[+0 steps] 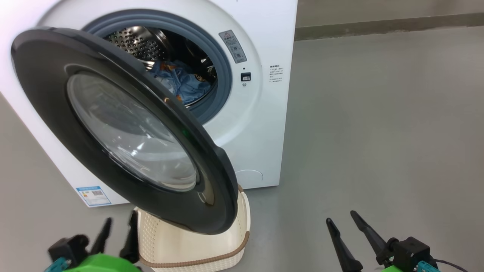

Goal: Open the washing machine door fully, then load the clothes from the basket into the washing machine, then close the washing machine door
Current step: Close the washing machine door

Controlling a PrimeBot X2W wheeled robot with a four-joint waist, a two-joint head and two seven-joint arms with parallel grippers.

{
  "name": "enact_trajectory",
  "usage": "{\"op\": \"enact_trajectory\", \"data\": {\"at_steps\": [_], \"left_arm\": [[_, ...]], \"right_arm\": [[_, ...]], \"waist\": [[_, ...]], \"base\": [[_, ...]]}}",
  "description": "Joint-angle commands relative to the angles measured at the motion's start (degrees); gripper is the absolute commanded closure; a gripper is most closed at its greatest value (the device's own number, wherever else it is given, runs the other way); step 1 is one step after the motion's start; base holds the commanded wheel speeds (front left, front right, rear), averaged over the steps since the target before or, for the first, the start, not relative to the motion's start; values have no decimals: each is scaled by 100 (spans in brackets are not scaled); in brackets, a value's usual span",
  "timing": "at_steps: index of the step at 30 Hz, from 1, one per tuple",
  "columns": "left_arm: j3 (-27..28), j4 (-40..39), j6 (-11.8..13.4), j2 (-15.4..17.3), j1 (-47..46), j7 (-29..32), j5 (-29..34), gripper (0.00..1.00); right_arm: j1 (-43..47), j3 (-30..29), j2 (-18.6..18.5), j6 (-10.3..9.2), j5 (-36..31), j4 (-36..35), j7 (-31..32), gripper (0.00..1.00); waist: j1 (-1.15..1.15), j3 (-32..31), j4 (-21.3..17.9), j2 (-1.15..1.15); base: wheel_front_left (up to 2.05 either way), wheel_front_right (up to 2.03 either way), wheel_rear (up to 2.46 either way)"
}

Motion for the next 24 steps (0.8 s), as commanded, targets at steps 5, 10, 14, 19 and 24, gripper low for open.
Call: {"op": "enact_trajectory", "data": {"at_steps": [5, 10, 14, 19, 24], "left_arm": [[1151, -654, 252, -235, 515, -77, 1570, 0], [1590, -882, 178, -497, 918, -78, 2494, 0], [1844, -896, 16, -664, 1005, -78, 2787, 0], [2070, -862, -157, -792, 967, -78, 3027, 0], [2167, -842, -245, -826, 962, -78, 3110, 0]], "right_arm": [[-71, -61, -68, 16, -59, -238, -28, 0], [-34, -197, -93, 16, -93, -248, -28, 0], [-38, -278, -85, 16, -126, -228, -28, 0], [-31, -288, -63, 16, -143, -170, -28, 0], [-19, -287, -49, 16, -139, -153, -28, 0]], "waist": [[0, -75, 71, 0], [0, -128, 181, 0], [0, -135, 278, 0], [0, -161, 437, 0], [0, -179, 509, 0]], "base": [[0, 0, 0], [0, 0, 0], [0, 0, 0], [0, 0, 0], [0, 0, 0]]}}
